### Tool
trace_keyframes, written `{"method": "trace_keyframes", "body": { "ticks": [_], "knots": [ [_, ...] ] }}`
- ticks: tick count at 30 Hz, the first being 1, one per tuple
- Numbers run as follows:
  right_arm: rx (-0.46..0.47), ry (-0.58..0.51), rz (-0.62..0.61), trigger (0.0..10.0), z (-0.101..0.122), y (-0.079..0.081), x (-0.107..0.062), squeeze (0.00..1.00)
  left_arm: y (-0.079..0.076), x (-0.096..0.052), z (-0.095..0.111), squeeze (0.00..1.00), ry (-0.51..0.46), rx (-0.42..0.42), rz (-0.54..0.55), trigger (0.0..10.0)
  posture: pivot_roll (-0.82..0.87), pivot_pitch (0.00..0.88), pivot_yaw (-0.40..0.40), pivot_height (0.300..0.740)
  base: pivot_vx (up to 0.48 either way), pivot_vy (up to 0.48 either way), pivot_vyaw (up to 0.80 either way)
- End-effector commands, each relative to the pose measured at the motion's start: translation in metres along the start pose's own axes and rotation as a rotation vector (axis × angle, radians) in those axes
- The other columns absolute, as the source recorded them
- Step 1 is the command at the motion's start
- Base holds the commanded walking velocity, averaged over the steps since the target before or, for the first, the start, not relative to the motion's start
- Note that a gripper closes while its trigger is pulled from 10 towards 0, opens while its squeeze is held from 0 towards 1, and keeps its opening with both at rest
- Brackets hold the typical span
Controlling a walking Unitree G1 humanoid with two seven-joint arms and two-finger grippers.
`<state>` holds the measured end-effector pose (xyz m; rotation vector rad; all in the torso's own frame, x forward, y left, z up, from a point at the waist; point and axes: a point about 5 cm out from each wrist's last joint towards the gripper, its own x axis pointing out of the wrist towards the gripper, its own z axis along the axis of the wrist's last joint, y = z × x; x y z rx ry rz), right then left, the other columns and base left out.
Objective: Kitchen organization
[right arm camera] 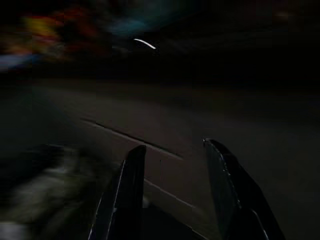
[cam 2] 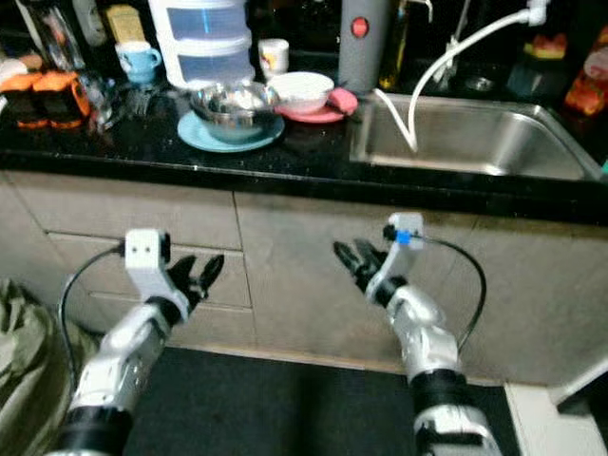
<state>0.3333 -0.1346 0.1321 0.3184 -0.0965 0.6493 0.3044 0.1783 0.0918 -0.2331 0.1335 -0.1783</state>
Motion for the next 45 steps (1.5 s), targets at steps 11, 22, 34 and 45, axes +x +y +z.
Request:
{"method": "trace_keyframes", "body": {
  "ticks": [11, 22, 34, 45],
  "knots": [
    [0.293, -0.407, 0.61, 10.0, 0.107, 0.052, -0.009, 0.0, -0.009, -0.01, 0.002, 0.0, -0.008, 0.064, -0.033, 10.0, 0.16, 0.0, -0.019, 0.74, 0.391, 0.0, 0.0],
    [0.166, -0.345, 0.705, 10.0, 0.122, 0.077, -0.009, 0.0, -0.055, -0.056, -0.003, 0.0, 0.006, 0.052, -0.293, 10.0, 0.18, 0.0, -0.021, 0.74, 0.386, 0.0, 0.0],
    [0.057, -0.329, 0.487, 10.0, 0.136, 0.038, -0.011, 0.0, -0.095, -0.093, -0.002, 0.0, 0.047, 0.056, -0.587, 10.0, 0.18, 0.0, -0.032, 0.74, 0.379, 0.0, 0.0],
    [0.02, -0.267, 0.487, 10.0, 0.137, 0.015, -0.047, 0.57, -0.105, -0.1, 0.018, 0.0, 0.032, 0.129, -0.6, 10.0, 0.18, 0.0, -0.029, 0.74, 0.0, 0.0, 0.0]
  ]
}}
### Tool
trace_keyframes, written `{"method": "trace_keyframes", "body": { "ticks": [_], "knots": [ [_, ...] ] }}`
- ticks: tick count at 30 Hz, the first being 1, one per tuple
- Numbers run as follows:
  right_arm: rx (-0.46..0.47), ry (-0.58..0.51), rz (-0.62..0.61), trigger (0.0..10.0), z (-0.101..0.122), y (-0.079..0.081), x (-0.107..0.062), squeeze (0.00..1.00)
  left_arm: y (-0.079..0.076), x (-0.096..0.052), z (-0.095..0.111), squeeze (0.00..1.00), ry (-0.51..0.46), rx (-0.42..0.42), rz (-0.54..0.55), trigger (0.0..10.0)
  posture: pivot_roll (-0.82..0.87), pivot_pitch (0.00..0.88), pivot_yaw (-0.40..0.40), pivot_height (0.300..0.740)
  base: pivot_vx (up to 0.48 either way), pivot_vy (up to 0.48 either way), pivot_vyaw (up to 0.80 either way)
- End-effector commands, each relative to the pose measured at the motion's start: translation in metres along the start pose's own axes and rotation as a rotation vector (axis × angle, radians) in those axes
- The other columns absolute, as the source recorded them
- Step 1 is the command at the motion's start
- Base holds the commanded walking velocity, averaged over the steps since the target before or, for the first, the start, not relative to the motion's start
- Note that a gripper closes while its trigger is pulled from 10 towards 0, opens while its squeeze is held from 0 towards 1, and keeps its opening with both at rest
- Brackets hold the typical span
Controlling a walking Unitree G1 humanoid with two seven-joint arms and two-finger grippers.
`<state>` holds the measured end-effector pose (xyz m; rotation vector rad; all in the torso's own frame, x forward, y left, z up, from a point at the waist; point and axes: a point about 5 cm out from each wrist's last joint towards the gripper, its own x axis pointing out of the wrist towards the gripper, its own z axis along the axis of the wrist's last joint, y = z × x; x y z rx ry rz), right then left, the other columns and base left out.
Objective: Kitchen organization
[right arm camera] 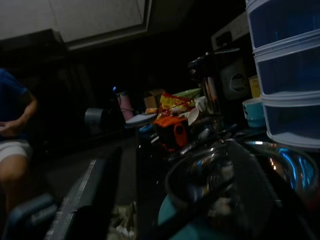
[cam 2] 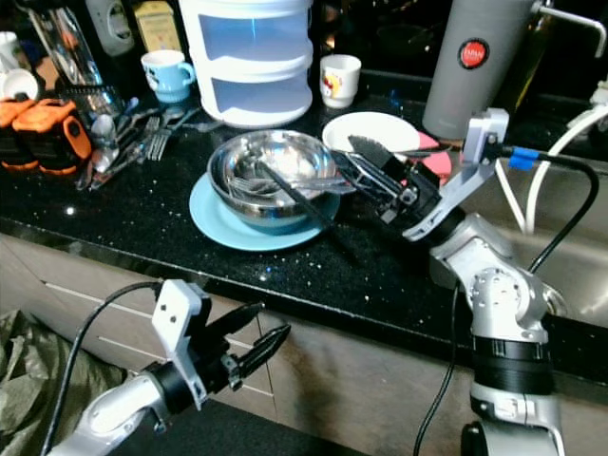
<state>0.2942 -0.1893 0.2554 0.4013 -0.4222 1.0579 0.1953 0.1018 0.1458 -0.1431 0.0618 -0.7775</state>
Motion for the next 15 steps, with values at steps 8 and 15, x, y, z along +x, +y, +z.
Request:
{"method": "trace_keyframes", "body": {
  "ticks": [8, 15],
  "knots": [
    [0.017, 0.102, 0.156, 10.0, 0.001, 0.021, -0.011, 0.0, 0.005, -0.002, 0.0, 0.0, 0.017, 0.025, 0.093, 10.0, 0.18, 0.0, -0.031, 0.74, 0.0, 0.0, 0.0],
    [-0.097, 0.183, -0.008, 10.0, -0.022, 0.013, 0.005, 0.0, 0.014, -0.006, 0.003, 0.0, -0.007, 0.037, 0.239, 10.0, 0.17, 0.0, -0.028, 0.74, 0.0, 0.0, 0.0]
  ]
}}
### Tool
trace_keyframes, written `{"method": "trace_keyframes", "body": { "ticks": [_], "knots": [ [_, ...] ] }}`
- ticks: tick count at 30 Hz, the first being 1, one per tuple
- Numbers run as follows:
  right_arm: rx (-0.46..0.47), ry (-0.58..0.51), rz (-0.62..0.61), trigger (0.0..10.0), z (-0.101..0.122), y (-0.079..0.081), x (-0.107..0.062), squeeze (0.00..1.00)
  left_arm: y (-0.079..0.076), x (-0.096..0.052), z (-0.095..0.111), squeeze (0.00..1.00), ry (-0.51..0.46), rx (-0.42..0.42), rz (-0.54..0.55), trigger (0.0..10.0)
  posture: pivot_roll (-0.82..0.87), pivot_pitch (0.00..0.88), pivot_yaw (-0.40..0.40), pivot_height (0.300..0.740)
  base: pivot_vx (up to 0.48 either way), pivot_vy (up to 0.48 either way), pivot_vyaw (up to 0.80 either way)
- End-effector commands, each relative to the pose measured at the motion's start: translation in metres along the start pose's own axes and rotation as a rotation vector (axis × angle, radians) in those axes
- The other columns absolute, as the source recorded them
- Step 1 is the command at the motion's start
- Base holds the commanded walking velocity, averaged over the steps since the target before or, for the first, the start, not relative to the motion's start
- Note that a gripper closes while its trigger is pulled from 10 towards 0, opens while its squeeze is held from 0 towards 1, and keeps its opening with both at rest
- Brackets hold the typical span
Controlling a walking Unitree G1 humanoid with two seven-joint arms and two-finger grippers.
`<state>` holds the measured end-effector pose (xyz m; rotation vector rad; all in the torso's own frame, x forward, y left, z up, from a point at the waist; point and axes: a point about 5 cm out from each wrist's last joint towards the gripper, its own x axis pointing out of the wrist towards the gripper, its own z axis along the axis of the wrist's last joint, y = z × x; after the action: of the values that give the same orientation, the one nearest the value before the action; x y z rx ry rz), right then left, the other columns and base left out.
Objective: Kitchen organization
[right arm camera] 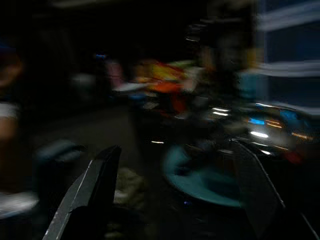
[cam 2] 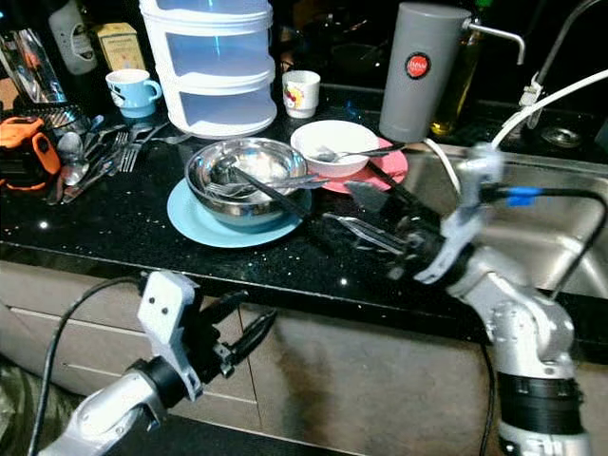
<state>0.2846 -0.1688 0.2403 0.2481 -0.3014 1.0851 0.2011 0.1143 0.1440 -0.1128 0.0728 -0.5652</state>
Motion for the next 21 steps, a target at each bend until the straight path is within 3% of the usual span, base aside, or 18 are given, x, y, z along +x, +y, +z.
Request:
{"method": "trace_keyframes", "body": {
  "ticks": [1, 6, 12, 16, 20, 21],
  "knots": [
    [-0.035, 0.01, -0.04, 10.0, -0.001, -0.003, 0.003, 0.0, 0.001, -0.002, 0.004, 0.0, -0.018, 0.016, 0.037, 10.0, 0.17, 0.0, -0.028, 0.74, 0.0, 0.0, 0.0],
    [-0.022, 0.002, -0.063, 10.0, -0.006, -0.002, 0.008, 0.0, -0.014, -0.007, 0.01, 0.0, -0.032, 0.063, 0.002, 10.0, 0.18, 0.0, -0.033, 0.74, 0.0, 0.0, 0.0],
    [-0.022, 0.009, -0.1, 10.0, -0.012, -0.008, 0.01, 0.0, -0.047, -0.02, 0.026, 0.0, -0.057, -0.019, -0.264, 10.0, 0.19, 0.0, -0.048, 0.74, 0.0, 0.0, 0.0],
    [-0.028, 0.011, -0.117, 10.0, -0.013, -0.011, 0.011, 0.0, -0.051, -0.024, 0.032, 0.0, -0.059, -0.05, -0.329, 10.0, 0.19, 0.0, -0.05, 0.74, 0.0, 0.0, 0.0],
    [-0.029, 0.005, -0.127, 10.0, -0.013, -0.012, 0.011, 0.0, -0.046, -0.023, 0.035, 0.0, -0.063, -0.027, -0.302, 10.0, 0.19, 0.0, -0.046, 0.74, 0.0, 0.0, 0.0],
    [-0.029, 0.003, -0.13, 10.0, -0.014, -0.012, 0.011, 0.0, -0.043, -0.022, 0.036, 0.0, -0.064, -0.014, -0.28, 4.8, 0.19, 0.0, -0.046, 0.74, 0.0, 0.0, 0.0]
  ]
}}
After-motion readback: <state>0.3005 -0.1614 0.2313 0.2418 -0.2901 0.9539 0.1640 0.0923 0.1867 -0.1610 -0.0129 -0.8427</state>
